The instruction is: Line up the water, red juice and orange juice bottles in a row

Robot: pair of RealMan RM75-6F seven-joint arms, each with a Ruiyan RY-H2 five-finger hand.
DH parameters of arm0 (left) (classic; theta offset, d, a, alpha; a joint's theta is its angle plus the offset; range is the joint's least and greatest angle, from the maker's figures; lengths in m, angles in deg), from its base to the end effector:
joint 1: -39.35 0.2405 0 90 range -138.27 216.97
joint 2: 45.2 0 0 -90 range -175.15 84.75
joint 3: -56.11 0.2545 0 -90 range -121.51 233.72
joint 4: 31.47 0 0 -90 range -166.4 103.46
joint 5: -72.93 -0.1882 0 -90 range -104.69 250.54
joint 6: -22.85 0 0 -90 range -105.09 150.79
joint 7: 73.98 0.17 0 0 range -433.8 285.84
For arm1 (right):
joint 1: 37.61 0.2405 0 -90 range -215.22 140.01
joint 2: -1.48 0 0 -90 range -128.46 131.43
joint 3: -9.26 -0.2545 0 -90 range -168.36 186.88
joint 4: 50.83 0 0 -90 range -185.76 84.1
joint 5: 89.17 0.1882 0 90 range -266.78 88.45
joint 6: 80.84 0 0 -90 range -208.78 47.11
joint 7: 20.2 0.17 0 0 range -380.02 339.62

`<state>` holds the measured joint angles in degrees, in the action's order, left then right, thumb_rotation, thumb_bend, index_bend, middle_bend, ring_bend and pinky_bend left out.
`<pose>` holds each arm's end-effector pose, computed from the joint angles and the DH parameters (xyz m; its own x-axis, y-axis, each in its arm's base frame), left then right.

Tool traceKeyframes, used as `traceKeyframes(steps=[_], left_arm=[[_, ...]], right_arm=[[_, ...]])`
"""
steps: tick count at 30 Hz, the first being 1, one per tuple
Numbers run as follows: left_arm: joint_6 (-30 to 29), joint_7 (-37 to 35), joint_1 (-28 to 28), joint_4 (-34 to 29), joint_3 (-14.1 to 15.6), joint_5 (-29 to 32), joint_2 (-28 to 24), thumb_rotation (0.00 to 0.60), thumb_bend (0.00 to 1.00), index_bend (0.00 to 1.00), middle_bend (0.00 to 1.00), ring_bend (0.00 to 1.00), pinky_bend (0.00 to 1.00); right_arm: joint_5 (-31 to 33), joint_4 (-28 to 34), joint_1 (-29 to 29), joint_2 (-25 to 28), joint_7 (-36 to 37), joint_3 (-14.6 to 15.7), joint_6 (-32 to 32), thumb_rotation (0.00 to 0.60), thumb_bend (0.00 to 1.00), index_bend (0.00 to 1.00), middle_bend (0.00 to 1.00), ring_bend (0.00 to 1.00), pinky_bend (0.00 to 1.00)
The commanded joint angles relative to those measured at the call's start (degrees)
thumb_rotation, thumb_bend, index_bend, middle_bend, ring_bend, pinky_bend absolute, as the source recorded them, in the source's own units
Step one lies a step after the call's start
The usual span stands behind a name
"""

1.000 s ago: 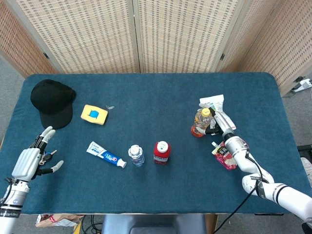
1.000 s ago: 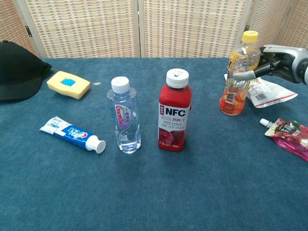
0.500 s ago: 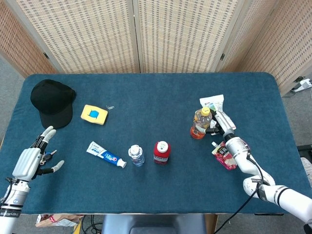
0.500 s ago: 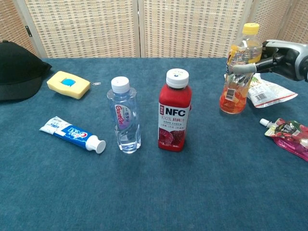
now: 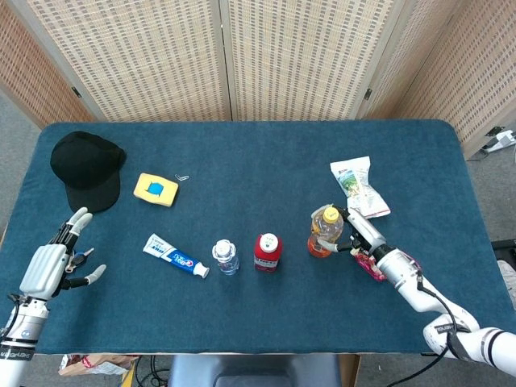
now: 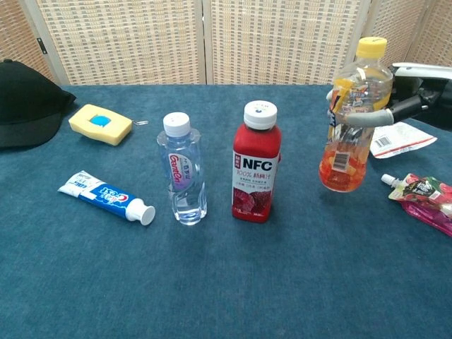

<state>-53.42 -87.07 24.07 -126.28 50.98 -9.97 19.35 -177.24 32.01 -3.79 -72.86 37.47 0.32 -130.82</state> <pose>-0.2629 0.2623 0.1572 0.1301 0.0870 0.9877 0.9858 -0.1177 -0.1195 -0.2004 -0.3441 0.0596 -0.3851 -0.5368 0.7507 -0.8803 -0.0307 -0.4735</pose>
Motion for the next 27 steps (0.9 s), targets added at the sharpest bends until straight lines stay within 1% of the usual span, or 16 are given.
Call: traceKeyframes(steps=[1,6,9,17,27], left_arm=[[0.1,0.0,0.0,0.0,0.1,0.0,0.0,0.600,0.20,0.02,0.00,0.03,0.18],[-0.1,-0.1,0.1,0.1,0.1,-0.1,0.0,0.600,0.20,0.02,0.00,0.03,0.18],[-0.3,-0.2,0.2,0.1,0.1,-0.3,0.0,0.600,0.20,0.02,0.00,0.03,0.18],[-0.3,-0.6,0.4,0.5,0.1,-0.3,0.0,0.600,0.20,0.02,0.00,0.03,0.18],[-0.5,-1.1,0.7,0.6,0.2,-0.3,-0.2,0.600,0.20,0.02,0.00,0.03,0.18]], right_arm=[[-1.4,0.2,-0.5,-0.2,0.0,1.5,-1.7,0.600,0.45,0.48,0.42,0.31,0.40],[-3.2,-0.7,-0.4,-1.2,-0.5,4.0,-2.7,0.600,0.45,0.48,0.42,0.31,0.40],[-3.8,-1.0,-0.2,-1.5,-0.5,4.9,-3.3,0.600,0.45,0.48,0.42,0.31,0.40],[-4.4,-2.8,0.5,-3.2,-0.2,6.1,-5.0,0.600,0.45,0.48,0.41,0.31,0.40],[-4.1,-4.9,1.8,-5.6,0.4,6.6,-5.8,0.600,0.44,0.48,0.39,0.31,0.40]])
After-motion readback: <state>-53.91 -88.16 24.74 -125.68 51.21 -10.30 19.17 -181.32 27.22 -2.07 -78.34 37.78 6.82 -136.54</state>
